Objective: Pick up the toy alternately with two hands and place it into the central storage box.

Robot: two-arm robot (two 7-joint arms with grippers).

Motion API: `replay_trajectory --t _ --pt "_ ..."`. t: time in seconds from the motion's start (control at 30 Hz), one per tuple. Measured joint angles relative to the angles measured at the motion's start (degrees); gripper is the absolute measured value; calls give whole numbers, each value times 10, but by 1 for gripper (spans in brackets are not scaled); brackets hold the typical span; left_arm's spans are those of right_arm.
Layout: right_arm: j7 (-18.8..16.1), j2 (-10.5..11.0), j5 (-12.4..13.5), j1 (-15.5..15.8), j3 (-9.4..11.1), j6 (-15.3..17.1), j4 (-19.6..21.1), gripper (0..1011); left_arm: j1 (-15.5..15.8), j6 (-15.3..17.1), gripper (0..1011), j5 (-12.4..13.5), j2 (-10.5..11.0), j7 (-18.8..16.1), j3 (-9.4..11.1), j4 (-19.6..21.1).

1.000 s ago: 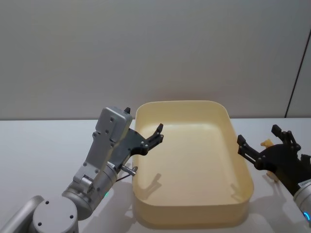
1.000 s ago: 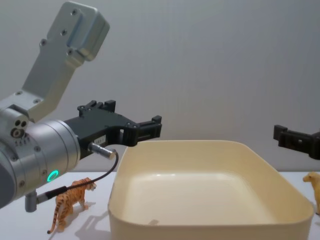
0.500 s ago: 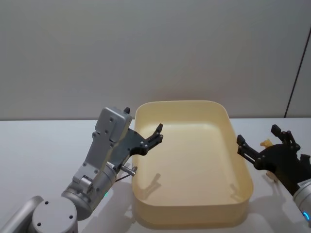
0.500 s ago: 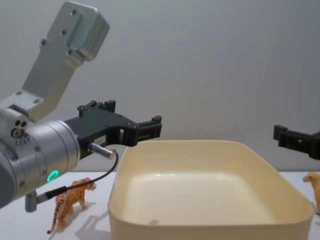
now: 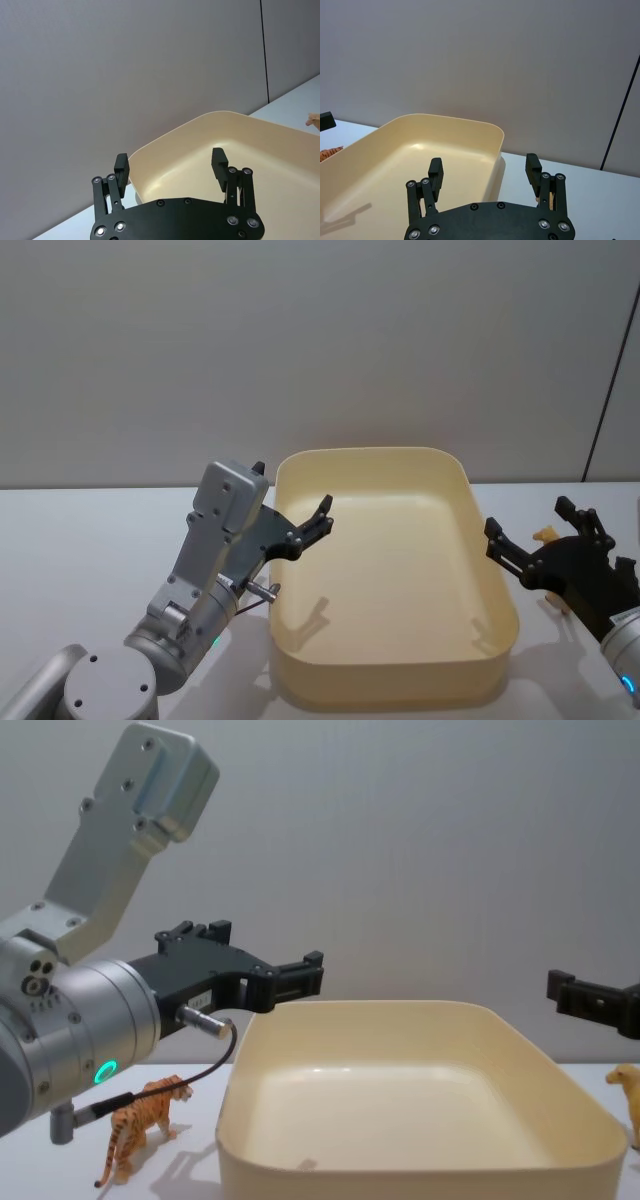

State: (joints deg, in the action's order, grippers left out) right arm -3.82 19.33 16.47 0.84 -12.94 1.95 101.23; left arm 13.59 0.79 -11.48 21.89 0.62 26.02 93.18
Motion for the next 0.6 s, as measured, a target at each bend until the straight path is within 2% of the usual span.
replay_trajectory --t 0.4,0.6 --pt "0 1 0 0 0 0 0 1001 0 0 1001 0 0 0 0 0" --pt "-3 12 1 3 9 1 2 1001 0 0 1002 0 0 0 0 0"
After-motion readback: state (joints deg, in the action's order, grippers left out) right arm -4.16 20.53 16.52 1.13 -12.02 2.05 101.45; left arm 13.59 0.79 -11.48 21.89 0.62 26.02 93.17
